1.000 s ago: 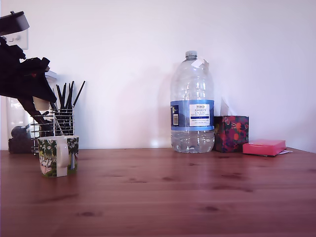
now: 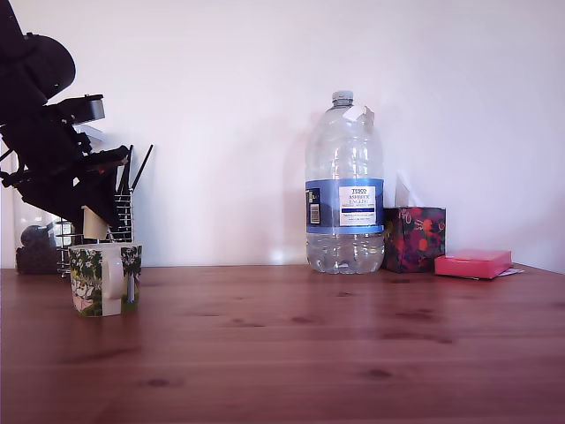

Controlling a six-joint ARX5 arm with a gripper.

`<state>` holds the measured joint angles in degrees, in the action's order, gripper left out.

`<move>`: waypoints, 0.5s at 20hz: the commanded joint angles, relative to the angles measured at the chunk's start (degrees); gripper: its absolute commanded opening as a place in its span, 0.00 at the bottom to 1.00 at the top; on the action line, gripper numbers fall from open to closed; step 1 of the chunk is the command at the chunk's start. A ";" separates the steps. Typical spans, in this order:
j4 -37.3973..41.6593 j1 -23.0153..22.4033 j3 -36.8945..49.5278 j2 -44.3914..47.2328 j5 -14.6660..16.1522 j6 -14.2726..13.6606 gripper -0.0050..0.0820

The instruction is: Pick up the coffee capsules from the table one by one and drop them inside the nearest coffee cup

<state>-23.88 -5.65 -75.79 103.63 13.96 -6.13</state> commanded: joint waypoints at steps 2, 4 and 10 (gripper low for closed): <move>0.15 -0.31 -0.20 0.24 0.15 0.20 0.77; 0.15 -0.33 -0.22 0.22 0.28 0.17 0.75; -0.31 -0.92 -0.22 -4.24 3.48 0.35 0.04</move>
<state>-24.45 -6.31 -75.79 102.15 16.64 -6.09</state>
